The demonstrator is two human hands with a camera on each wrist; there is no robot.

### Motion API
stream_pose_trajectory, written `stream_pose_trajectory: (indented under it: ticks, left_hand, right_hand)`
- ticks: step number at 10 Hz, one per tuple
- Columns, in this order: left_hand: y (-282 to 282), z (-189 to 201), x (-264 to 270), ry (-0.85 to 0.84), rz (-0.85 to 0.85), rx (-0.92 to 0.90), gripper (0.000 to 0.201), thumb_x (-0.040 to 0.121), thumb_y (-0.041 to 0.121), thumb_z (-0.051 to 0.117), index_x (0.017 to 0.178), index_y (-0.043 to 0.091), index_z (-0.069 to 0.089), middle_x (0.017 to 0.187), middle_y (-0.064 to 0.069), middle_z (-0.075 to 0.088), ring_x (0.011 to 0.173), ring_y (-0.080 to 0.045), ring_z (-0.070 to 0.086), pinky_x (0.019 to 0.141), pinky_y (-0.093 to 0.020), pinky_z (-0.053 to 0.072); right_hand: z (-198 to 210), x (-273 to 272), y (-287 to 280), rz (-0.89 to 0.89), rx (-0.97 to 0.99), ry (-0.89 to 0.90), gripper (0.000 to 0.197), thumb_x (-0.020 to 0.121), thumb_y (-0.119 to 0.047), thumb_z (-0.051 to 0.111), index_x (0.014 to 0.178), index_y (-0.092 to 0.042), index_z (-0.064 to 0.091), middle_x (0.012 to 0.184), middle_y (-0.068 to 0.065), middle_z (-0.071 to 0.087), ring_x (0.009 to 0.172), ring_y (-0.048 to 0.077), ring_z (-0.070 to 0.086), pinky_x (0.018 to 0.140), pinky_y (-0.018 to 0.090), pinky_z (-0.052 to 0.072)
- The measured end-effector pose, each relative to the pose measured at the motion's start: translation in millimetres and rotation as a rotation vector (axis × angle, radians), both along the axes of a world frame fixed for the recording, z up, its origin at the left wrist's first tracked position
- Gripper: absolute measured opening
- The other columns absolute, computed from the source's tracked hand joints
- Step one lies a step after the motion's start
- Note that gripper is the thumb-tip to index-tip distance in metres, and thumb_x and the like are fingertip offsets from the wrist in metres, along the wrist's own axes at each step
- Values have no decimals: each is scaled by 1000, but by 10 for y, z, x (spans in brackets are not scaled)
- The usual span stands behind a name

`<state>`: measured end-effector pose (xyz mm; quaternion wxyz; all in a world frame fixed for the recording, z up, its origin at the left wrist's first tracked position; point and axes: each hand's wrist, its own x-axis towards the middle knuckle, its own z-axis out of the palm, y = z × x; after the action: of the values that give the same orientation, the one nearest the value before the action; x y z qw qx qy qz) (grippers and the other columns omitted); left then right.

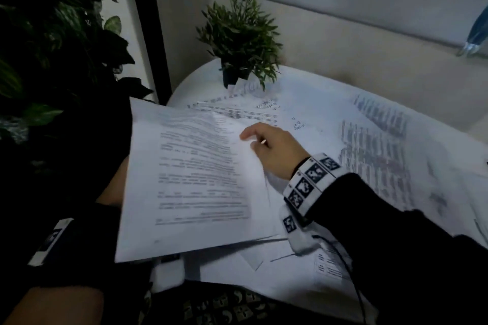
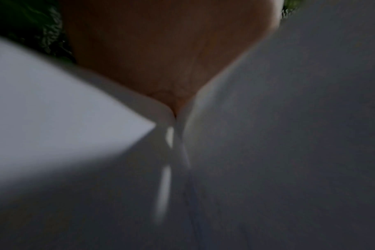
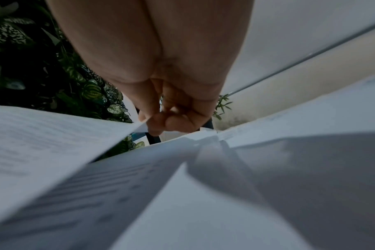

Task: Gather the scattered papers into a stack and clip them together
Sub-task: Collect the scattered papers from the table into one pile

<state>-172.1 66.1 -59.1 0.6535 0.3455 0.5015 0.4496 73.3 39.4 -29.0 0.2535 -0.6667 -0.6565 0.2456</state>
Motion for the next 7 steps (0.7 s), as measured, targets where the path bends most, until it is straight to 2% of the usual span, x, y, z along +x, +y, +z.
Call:
stream_pose_trajectory:
  ticks: [1,2,3,4,5,6,7]
  left_hand:
    - [117,-103,-102,-54,0,25,45,97,55,32,106,35,71,106,9,74,97,-4,68,72,-21,57]
    - [-3,-28,-70,-13,-147,61,31,90,45,44,107,31,66,84,10,76,75,-5,72,58,-20,58]
    - [-38,-88,-55,175,-235,87,48,78,11,65,126,11,59,115,-11,70,96,-30,70,84,-45,56]
    - [77,-165,-225,430,-115,171,55,78,-9,66,130,4,52,126,-14,62,109,-31,61,100,-49,43]
    - [171,-218,-380,530,-22,139,86,59,9,75,136,3,37,133,-14,54,111,-33,59,94,-49,47]
    - [103,-154,-321,544,41,173,76,71,-6,72,129,10,26,131,-9,44,110,-26,51,91,-42,43]
    - [42,-139,-306,572,97,340,70,83,-17,57,119,28,18,118,-7,45,102,-20,50,88,-38,39]
  right_hand:
    - [-41,-1,-41,-13,-15,-9,30,96,-2,41,111,-19,62,112,-6,62,95,11,57,66,5,38]
    - [27,32,-64,-79,-38,103,30,96,-3,42,110,-19,63,107,-9,63,89,9,58,65,2,39]
    - [69,223,-22,-129,-196,-42,32,93,-28,53,125,-27,50,113,-6,58,95,15,58,83,19,47]
    - [35,557,-118,-373,-437,-482,82,74,-62,58,138,-21,29,136,10,47,119,28,51,98,38,43]
    - [-21,708,-301,-446,-632,-636,106,69,-69,62,147,-20,9,149,16,23,131,35,37,99,43,39]
    - [-128,757,-319,-461,-629,-583,112,67,-64,68,148,-19,6,147,21,21,128,37,40,95,43,42]
    - [-193,750,-325,-519,-606,-539,112,64,-61,73,145,-16,11,138,22,32,123,38,43,91,44,45]
